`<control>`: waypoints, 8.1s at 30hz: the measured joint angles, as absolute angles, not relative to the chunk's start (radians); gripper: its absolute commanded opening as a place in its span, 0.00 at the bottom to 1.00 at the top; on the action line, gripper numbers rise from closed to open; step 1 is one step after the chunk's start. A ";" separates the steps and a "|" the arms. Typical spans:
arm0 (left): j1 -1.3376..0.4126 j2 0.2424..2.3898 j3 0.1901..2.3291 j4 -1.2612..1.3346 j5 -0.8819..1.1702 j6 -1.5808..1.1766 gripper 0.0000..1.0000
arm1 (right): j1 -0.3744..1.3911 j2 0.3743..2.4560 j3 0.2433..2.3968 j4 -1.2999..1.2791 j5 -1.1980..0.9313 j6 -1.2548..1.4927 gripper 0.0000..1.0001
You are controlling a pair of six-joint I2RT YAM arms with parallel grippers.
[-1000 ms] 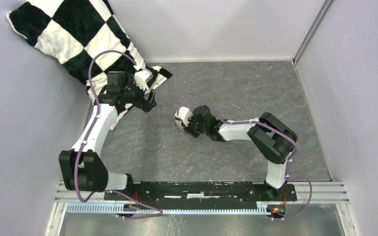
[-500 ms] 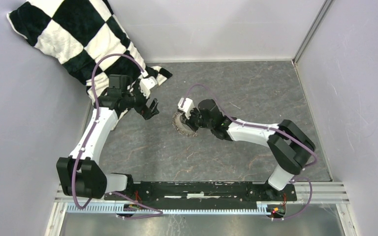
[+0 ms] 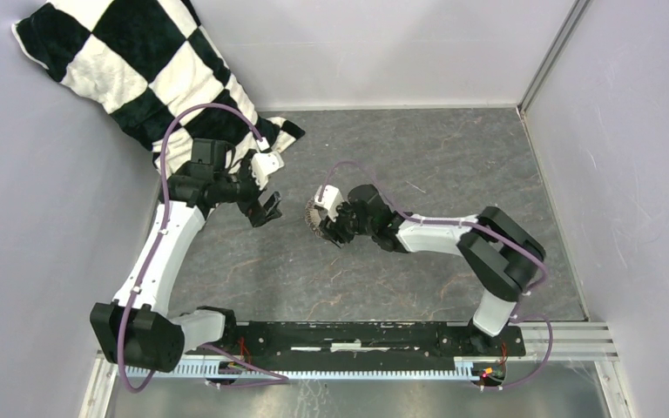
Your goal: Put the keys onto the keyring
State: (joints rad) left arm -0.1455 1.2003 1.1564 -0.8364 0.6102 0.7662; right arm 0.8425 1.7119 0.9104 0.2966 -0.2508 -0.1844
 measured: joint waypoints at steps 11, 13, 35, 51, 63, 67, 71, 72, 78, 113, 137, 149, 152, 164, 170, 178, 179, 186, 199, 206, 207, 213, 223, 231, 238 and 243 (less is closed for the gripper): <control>-0.146 1.204 1.156 -0.832 0.612 0.721 1.00 | 0.846 1.859 0.968 0.262 -0.240 -0.196 0.49; -0.145 1.204 1.155 -0.831 0.612 0.714 1.00 | 0.850 1.868 0.990 0.276 -0.239 -0.196 0.46; -0.146 1.168 1.110 -0.828 0.603 0.701 1.00 | 0.862 1.927 1.033 0.319 -0.259 -0.164 0.00; -0.155 1.168 1.059 -0.831 0.627 0.783 0.98 | 0.862 1.649 0.942 0.368 -0.311 -0.128 0.48; -0.152 1.228 1.065 -0.805 0.658 0.775 1.00 | 0.864 1.882 0.948 0.302 -0.271 -0.190 0.41; -0.149 1.227 1.065 -0.804 0.657 0.774 1.00 | 0.871 1.913 0.990 0.295 -0.267 -0.204 0.33; -0.141 1.227 1.065 -0.803 0.657 0.764 1.00 | 0.884 1.930 1.011 0.297 -0.253 -0.210 0.22; -0.139 1.227 1.065 -0.802 0.657 0.762 1.00 | 0.888 1.935 1.011 0.297 -0.249 -0.211 0.19; -0.131 1.227 1.065 -0.798 0.656 0.752 0.99 | 0.897 1.944 1.012 0.323 -0.230 -0.212 0.01; -0.364 1.124 0.936 -0.612 0.646 0.882 0.68 | 0.894 1.521 0.803 0.483 -0.341 0.023 0.00; -0.364 1.076 0.904 -0.637 0.749 0.614 0.69 | 0.894 1.467 0.777 0.514 -0.399 0.131 0.01; -0.364 1.019 0.907 -0.674 0.820 0.577 0.65 | 0.889 1.422 0.818 0.570 -0.497 0.220 0.00; -0.364 0.995 0.923 -0.674 0.824 0.547 0.65 | 0.888 1.421 0.824 0.591 -0.520 0.252 0.00; -0.364 0.957 1.034 -0.702 0.931 0.440 0.62 | 0.874 1.376 0.825 0.758 -0.595 0.435 0.00; -0.364 0.957 1.088 -0.774 0.990 0.439 0.67 | 0.867 1.327 0.823 0.848 -0.606 0.511 0.00; -0.364 0.957 1.180 -0.756 1.053 0.350 0.68 | 0.866 1.295 0.780 0.990 -0.604 0.603 0.00; -0.364 0.956 1.190 -0.744 1.059 0.326 0.67 | 0.866 1.294 0.770 1.010 -0.602 0.616 0.00; -0.364 0.954 1.205 -0.685 1.104 0.219 0.57 | 0.866 1.297 0.751 1.126 -0.591 0.706 0.00; -0.364 0.937 1.196 -0.538 1.110 0.070 0.50 | 0.883 1.374 0.751 1.337 -0.537 0.876 0.00; -0.364 0.921 1.186 -0.530 1.114 0.058 0.48 | 0.933 1.374 0.767 1.256 -0.491 0.802 0.00; -0.364 0.921 1.183 -0.532 1.118 0.058 0.47 | 0.941 1.374 0.773 1.230 -0.483 0.779 0.00; -0.360 0.921 1.171 -0.553 1.126 0.060 0.14 | 0.963 1.367 0.792 1.145 -0.445 0.700 0.00; -0.347 0.924 1.181 -0.620 1.130 0.136 0.02 | 0.960 1.362 0.799 1.114 -0.444 0.677 0.12; -0.352 0.933 1.188 -0.667 1.116 0.185 0.02 | 0.954 1.342 0.834 1.105 -0.533 0.726 0.56; -0.361 0.934 1.194 -0.736 1.136 0.258 0.02 | 0.848 1.222 0.871 0.807 -0.561 0.579 0.61; -0.361 0.941 1.225 -0.774 1.136 0.310 0.02 | 0.840 1.195 1.045 0.448 -0.558 0.341 0.58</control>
